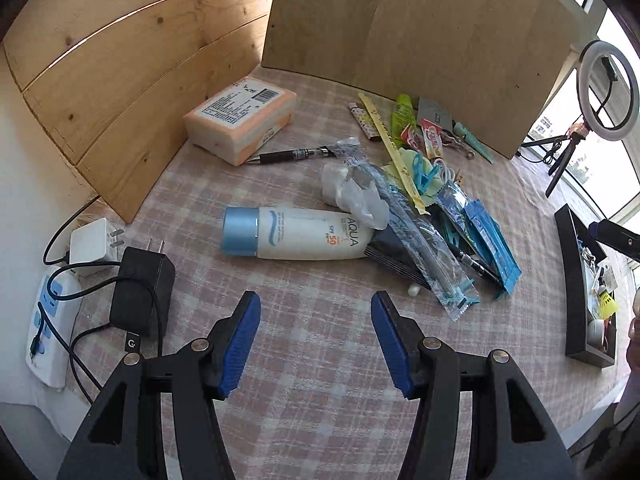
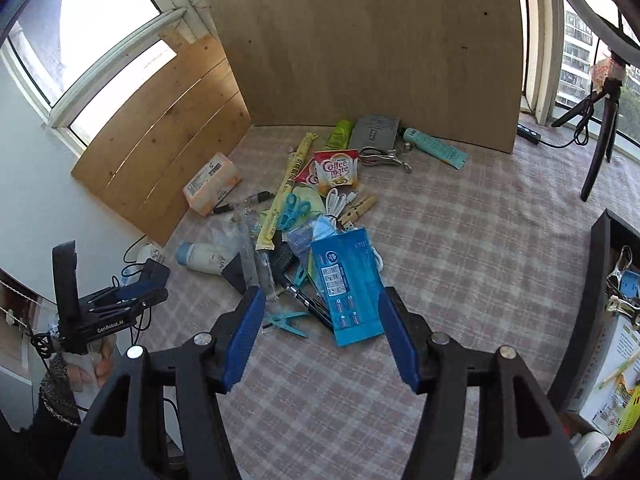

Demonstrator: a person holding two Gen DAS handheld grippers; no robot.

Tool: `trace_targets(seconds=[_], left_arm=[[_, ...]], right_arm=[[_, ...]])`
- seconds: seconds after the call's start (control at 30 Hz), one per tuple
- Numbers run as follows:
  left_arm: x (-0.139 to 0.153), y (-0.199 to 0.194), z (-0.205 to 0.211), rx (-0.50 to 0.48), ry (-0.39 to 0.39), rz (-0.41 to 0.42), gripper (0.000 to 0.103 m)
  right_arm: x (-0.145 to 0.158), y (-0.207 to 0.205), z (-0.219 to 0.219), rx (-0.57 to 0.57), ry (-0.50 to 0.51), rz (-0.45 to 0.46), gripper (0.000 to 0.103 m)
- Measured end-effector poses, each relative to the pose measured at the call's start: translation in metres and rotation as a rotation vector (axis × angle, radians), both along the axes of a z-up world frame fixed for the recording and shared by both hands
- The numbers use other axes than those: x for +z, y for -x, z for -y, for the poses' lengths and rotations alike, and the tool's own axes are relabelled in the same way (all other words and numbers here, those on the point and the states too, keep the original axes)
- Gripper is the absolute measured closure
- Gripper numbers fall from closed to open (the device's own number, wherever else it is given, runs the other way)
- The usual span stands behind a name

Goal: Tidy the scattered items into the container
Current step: 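Move both grippers back over the pile and search among the items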

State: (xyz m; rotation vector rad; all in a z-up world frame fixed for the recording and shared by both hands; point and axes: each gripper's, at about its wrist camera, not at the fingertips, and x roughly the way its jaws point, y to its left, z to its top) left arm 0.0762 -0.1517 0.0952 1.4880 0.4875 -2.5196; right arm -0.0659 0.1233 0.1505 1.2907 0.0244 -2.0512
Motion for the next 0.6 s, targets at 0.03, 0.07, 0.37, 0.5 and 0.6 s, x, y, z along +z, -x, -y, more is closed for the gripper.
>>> trace_targets(seconds=[0.03,0.07,0.37,0.5,0.6], left_arm=[[-0.002,0.001,0.005,-0.003,-0.006,0.000,0.048],[-0.003,0.001,0.009,-0.008,-0.010,0.001,0.048],[-0.017,0.010,0.016,-0.044,-0.067,-0.010,0.048],[-0.014,0.027,0.011,-0.050,-0.089,-0.020,0.048],[-0.012,0.053,0.005,-0.086,-0.139,-0.005,0.048]], right_arm=[[-0.001,0.000,0.015,0.015,0.006,0.008,0.045],[-0.003,0.000,0.030,0.033,0.013,0.019,0.045],[-0.025,0.012,0.097,0.077,-0.095,0.079,0.045],[-0.038,0.038,0.076,0.000,-0.126,0.137,0.045],[-0.046,0.054,0.058,-0.020,-0.151,0.152,0.045]])
